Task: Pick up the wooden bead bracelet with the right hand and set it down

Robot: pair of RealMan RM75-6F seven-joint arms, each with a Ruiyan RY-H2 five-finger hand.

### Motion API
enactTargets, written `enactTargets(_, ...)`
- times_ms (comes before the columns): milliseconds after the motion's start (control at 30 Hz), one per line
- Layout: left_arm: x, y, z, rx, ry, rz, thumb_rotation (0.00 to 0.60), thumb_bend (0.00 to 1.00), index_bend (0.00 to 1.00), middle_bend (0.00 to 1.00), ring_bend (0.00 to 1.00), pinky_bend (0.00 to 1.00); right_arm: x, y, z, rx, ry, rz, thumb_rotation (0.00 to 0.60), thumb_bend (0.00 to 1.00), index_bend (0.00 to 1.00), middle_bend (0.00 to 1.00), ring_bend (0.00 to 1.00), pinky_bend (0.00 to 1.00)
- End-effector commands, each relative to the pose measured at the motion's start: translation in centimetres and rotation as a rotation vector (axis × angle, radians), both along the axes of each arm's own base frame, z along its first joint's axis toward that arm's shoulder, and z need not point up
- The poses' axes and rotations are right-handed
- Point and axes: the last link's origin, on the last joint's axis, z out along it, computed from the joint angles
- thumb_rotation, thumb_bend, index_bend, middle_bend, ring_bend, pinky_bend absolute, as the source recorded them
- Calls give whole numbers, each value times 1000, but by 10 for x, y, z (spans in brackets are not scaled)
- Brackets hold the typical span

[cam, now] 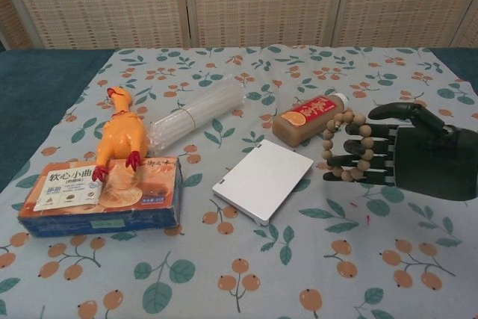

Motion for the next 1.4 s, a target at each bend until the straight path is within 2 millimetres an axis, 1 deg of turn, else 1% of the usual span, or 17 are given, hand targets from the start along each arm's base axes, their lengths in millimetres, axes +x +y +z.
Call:
enactTargets(33, 0, 0, 0, 0, 0, -1, 600, 456, 0, 0, 0, 141, -2, 0, 1, -6, 8, -7, 313, 571, 528, 580, 306, 208)
enactTargets(100, 0, 0, 0, 0, 0, -1, 600, 456, 0, 0, 0, 141, -4, -1, 1, -15, 12, -18, 331, 571, 536, 580, 313, 212)
enactTargets(267, 1, 0, 0, -1, -1, -3, 600, 455, 0, 0, 0, 140, -3, -5, 5, -33, 14, -41, 426, 592, 552, 580, 325, 231)
enactTargets(400, 1, 0, 0, -1, -2, -4, 600, 455, 0, 0, 0, 141, -4, -4, 6, -40, 8, -48, 515, 754, 557, 580, 328, 231)
enactTargets(567, 1, 0, 0, -1, -3, -4, 600, 455, 0, 0, 0, 141, -5, -3, 7, -48, 0, -52, 593, 983, 559, 580, 328, 232)
enactTargets(667, 1, 0, 0, 0, -2, -4, 600, 455, 0, 0, 0, 141, -5, -2, 6, -48, 6, -43, 597, 1000, 553, 580, 328, 232)
enactTargets(700, 1, 0, 0, 0, -2, -4, 600, 455, 0, 0, 0, 141, -6, -2, 5, -47, 15, -36, 572, 999, 541, 580, 328, 232)
enactTargets(733, 1, 0, 0, -1, -2, -4, 600, 456, 0, 0, 0, 141, -6, -2, 5, -46, 23, -30, 542, 975, 531, 580, 328, 232)
enactTargets(767, 1, 0, 0, 0, -3, -3, 600, 455, 0, 0, 0, 141, -6, -1, 4, -47, 30, -27, 508, 918, 522, 580, 328, 232)
enactTargets(800, 1, 0, 0, 0, -3, -3, 600, 455, 0, 0, 0, 141, -7, -1, 4, -49, 36, -25, 474, 840, 516, 580, 328, 232)
enactTargets(867, 0, 0, 0, 0, -3, -2, 600, 454, 0, 0, 0, 141, -5, -4, 4, -57, 50, -16, 417, 624, 505, 580, 328, 232)
enactTargets(900, 0, 0, 0, 0, -2, -2, 600, 455, 0, 0, 0, 141, -5, -4, 4, -60, 60, -13, 403, 576, 502, 580, 328, 232)
enactTargets(1033, 0, 1, 0, -1, -3, -2, 600, 454, 0, 0, 0, 141, -6, -3, 2, -70, 91, 3, 320, 308, 472, 579, 327, 232)
enactTargets(1067, 0, 1, 0, 0, -3, -2, 600, 455, 0, 0, 0, 141, -6, -3, 2, -73, 100, 9, 304, 271, 467, 579, 327, 233)
enactTargets(1133, 0, 1, 0, 1, -3, -1, 600, 454, 0, 0, 0, 141, -5, -2, 1, -76, 107, 16, 286, 236, 458, 579, 327, 233)
enactTargets(1333, 0, 1, 1, 3, -4, 0, 600, 455, 0, 0, 0, 142, -4, -2, 0, -74, 105, 11, 283, 227, 470, 580, 327, 235)
enactTargets(1400, 0, 1, 1, 4, -5, 0, 600, 455, 0, 0, 0, 142, -4, -2, 0, -77, 94, 4, 284, 247, 493, 580, 327, 236)
